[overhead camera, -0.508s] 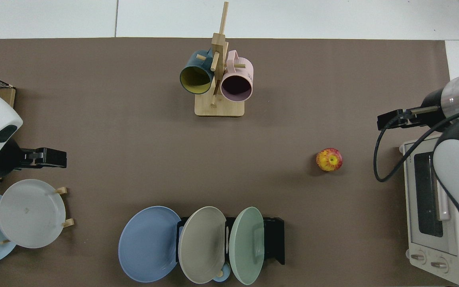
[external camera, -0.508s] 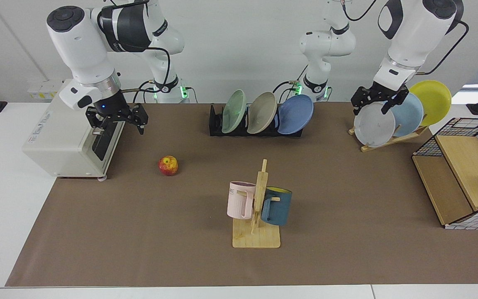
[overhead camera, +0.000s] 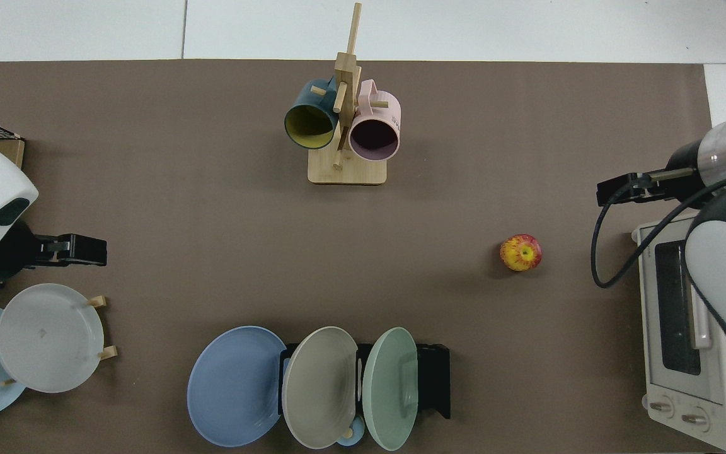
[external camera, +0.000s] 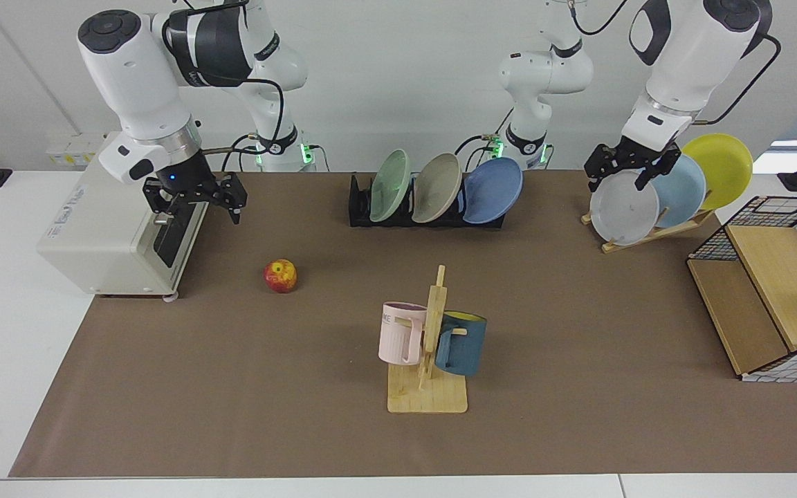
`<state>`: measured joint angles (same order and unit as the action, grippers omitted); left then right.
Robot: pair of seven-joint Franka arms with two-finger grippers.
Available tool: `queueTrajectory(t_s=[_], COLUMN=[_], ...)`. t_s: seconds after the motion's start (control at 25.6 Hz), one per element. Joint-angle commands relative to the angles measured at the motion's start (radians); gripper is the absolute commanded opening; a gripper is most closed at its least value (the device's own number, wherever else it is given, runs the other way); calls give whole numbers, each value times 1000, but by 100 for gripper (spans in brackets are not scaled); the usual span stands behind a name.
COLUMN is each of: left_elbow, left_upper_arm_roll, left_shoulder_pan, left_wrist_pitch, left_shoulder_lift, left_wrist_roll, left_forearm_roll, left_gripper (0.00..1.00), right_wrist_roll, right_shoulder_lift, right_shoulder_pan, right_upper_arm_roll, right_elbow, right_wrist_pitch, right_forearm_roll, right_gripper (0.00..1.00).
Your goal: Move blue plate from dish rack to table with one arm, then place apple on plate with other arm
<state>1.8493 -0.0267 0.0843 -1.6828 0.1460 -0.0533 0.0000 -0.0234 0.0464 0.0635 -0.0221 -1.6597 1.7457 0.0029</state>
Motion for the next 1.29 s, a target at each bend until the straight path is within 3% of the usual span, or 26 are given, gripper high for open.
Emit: queueTrajectory(t_s=[0.0,0.31,0.47,0.74,1.02,1.25], left_elbow=[-16,-16,-4,79,162,281], left_upper_arm_roll=[4,8,24,135,287,307], left_shoulder_pan=[-3,-3,15,18,18,22], left_wrist_pitch=[8,3,2,-1,-37,-63], left_shoulder_lift=[15,23,33,81,78,156], left_wrist_roll=[3,3,-5,-112,-261,-267], left_forearm_roll=[-3,3,92,181,252,253], left_gripper=[100,100,100,100,100,100], right_wrist_roll=[17,17,17,19,25,48], right_shoulder_lift=[-10,-10,-10,-13,-42,-52], right_shoulder_pan=[-11,-11,-11,-10,-2,35], right_upper_arm_roll=[8,8,8,8,10,21], right_elbow=[-8,-8,-8,-11,-17,-92], right_wrist_pitch=[14,14,14,-5,-17,34], right_forearm_roll=[11,11,11,9,8,9], right_gripper=[100,100,100,100,100,100])
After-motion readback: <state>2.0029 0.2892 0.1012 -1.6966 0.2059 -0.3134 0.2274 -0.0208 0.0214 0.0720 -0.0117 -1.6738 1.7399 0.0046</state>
